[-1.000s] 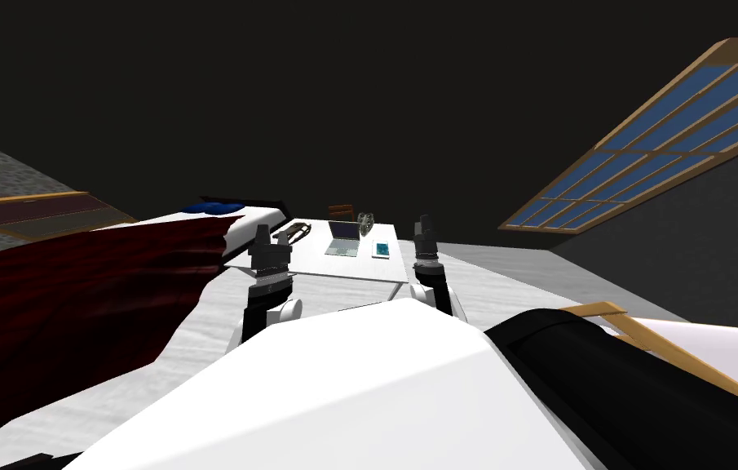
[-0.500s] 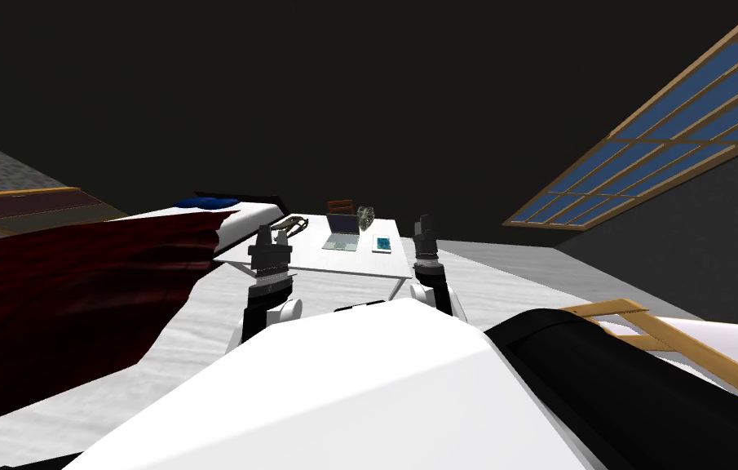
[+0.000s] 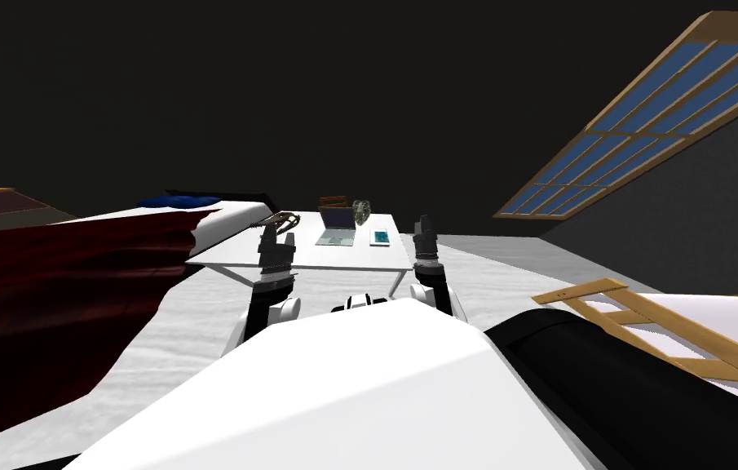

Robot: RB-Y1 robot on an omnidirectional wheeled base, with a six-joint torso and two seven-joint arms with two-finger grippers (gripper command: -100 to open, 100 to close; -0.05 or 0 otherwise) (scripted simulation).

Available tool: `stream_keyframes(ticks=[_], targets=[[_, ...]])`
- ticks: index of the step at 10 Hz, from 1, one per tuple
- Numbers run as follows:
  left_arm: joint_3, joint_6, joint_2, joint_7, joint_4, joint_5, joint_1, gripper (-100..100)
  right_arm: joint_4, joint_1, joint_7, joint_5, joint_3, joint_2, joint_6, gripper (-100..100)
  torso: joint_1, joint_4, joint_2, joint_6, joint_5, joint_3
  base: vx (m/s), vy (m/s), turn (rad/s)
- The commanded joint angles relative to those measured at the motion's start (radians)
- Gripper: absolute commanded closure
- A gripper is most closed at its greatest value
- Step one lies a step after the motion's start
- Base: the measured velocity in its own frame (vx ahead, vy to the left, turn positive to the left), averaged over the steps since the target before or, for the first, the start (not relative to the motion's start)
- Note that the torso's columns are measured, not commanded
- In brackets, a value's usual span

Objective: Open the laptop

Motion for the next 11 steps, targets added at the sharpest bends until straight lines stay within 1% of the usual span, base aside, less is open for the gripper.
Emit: stream_keyframes(ticks=[1,4,5,6,7,8,9,10,11], targets=[[0.028,0.022,0.048,0.004,0.075,-0.025,-0.056,-100,0.000,0.000,0.000,0.000,0.000,0.000,0.000,0,-0.001,0.001,0.000,0.000,0.000,-0.001,-0.013,0.073,-0.273],[0.068,0.055,0.092,0.009,0.176,-0.064,-0.139,-100,0.000,0.000,0.000,0.000,0.000,0.000,0.000,0,-0.002,0.001,0.001,0.000,-0.001,-0.001,-0.020,0.086,-0.310],[0.068,0.055,0.092,0.009,0.192,-0.064,-0.139,-100,0.000,0.000,0.000,0.000,0.000,0.000,0.000,0,-0.001,0.001,0.001,0.000,0.000,-0.001,-0.018,0.068,-0.108],[0.084,0.067,0.107,0.012,0.229,-0.078,-0.171,-100,0.000,0.000,0.000,0.000,0.000,0.000,0.000,0,-0.003,0.001,0.001,-0.001,-0.001,-0.001,-0.020,0.054,-0.239],[0.084,0.067,0.107,0.012,0.237,-0.078,-0.171,-100,0.000,0.000,0.000,0.000,0.000,0.000,0.000,0,-0.003,0.001,0.001,0.000,-0.001,-0.001,-0.012,0.042,-0.115],[0.101,0.080,0.121,0.015,0.276,-0.093,-0.204,-100,0.000,0.000,0.000,0.000,0.000,0.000,0.000,0,-0.003,0.001,0.000,-0.001,-0.001,-0.001,-0.010,0.044,-0.222],[0.118,0.093,0.135,0.018,0.309,-0.108,-0.238,-100,0.000,0.000,0.000,0.000,0.000,0.000,0.000,0,-0.002,0.001,0.000,0.001,-0.001,-0.002,-0.004,0.080,-0.421],[0.118,0.093,0.135,0.018,0.335,-0.108,-0.238,-100,0.000,0.000,0.000,0.000,0.000,0.000,0.000,0,0.000,0.001,0.000,0.001,0.000,-0.002,-0.018,0.073,-0.134],[0.136,0.106,0.149,0.022,0.364,-0.123,-0.273,-100,0.000,0.000,0.000,0.000,0.000,0.000,0.000,0,-0.001,0.001,0.001,-0.001,0.000,-0.001,-0.029,0.074,-0.208]])
